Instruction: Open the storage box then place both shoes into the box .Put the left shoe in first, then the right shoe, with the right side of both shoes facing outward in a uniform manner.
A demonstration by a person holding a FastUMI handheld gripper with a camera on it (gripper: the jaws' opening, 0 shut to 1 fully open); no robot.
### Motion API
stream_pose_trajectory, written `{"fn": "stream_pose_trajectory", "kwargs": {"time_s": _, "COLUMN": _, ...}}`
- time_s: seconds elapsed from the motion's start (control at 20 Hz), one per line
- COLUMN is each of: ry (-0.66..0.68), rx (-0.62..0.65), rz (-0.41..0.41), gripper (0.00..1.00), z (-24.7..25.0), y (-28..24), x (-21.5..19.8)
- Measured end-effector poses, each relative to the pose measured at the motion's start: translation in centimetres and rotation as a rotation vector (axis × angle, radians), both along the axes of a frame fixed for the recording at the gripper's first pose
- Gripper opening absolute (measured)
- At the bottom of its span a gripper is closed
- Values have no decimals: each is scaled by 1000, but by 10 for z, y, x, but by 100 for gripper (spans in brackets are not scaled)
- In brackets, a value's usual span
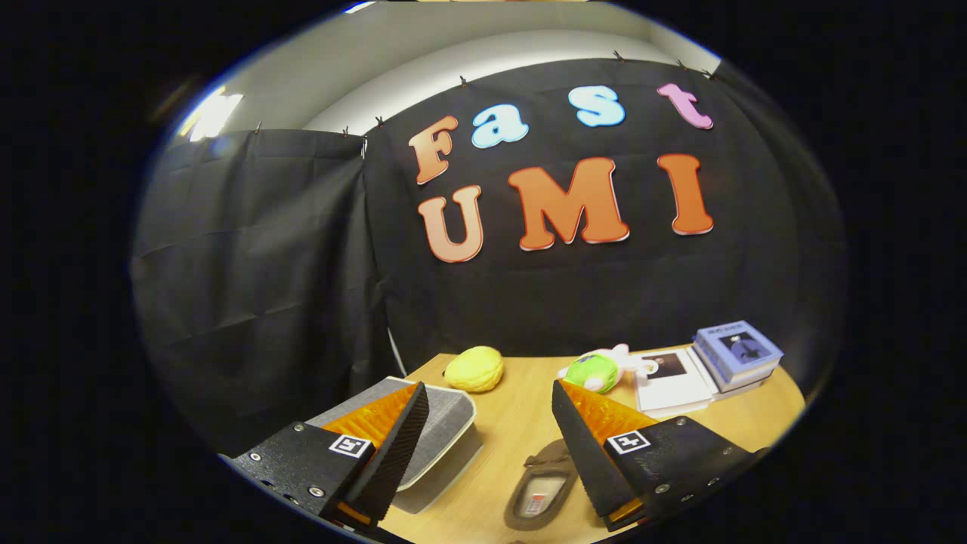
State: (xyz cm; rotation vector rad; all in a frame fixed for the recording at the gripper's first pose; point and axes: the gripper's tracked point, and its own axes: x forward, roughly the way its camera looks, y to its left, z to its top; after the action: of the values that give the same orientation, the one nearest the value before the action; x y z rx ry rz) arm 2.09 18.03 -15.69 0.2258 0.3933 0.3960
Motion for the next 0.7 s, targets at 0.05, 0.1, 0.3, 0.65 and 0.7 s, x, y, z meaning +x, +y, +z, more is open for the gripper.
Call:
{"fn": "stream_pose_trajectory", "kwargs": {"time_s": 0.05, "ry": 42, "rx": 26, "rz": 16, "gripper": 97, "z": -10, "y": 8, "x": 1}}
{"fn": "stream_pose_trajectory", "kwargs": {"time_s": 0.1, "ry": 77, "rx": 45, "rz": 26, "gripper": 97, "z": -19, "y": 13, "x": 1}}
{"fn": "stream_pose_trajectory", "kwargs": {"time_s": 0.3, "ry": 208, "rx": 135, "rz": 118, "gripper": 97, "z": -48, "y": 47, "x": 5}}
{"fn": "stream_pose_trajectory", "kwargs": {"time_s": 0.65, "ry": 425, "rx": 278, "rz": 208, "gripper": 96, "z": -98, "y": 86, "x": 5}}
{"fn": "stream_pose_trajectory", "kwargs": {"time_s": 0.7, "ry": 445, "rx": 291, "rz": 219, "gripper": 96, "z": -103, "y": 90, "x": 5}}
